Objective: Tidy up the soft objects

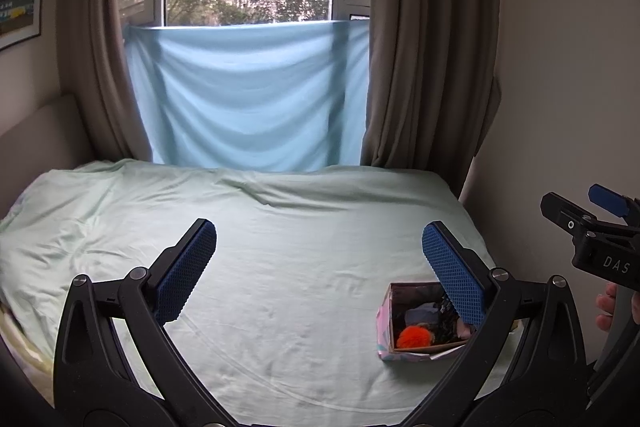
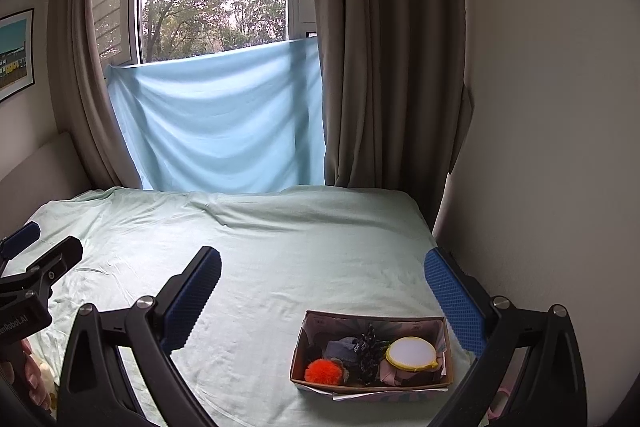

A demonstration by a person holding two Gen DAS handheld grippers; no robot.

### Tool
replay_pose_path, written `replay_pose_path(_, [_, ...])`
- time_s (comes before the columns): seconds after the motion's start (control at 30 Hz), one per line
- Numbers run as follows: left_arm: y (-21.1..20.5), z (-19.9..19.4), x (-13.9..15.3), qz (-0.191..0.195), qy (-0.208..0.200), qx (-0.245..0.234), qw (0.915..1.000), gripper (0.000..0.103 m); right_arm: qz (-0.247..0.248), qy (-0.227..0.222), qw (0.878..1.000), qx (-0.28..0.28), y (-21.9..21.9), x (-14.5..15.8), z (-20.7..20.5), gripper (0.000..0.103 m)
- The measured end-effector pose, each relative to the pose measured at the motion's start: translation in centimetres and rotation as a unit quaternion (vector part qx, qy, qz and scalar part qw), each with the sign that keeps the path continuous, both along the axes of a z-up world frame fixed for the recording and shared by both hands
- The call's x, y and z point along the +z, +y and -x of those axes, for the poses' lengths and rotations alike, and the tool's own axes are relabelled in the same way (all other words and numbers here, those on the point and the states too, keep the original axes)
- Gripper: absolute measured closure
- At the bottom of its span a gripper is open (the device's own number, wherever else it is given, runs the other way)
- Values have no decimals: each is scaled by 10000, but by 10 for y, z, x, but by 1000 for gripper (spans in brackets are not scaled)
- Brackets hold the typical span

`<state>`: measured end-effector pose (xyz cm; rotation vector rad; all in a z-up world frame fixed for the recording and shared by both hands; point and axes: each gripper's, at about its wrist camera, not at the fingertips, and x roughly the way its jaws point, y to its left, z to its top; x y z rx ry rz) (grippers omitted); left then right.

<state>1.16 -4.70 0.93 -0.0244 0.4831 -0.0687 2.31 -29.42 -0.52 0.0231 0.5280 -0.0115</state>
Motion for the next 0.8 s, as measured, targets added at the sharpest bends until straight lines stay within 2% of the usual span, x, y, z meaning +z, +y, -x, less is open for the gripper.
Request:
replay_pose_path(0.53, [2,-2,0,49,60,150,9999,0,5,-53,10000,45,1,1,0,2])
replay_pose_path(0.8, [3,0,4,-266,-83,588,9979,0,-65,-23,9999,129,0,-2,-1,2])
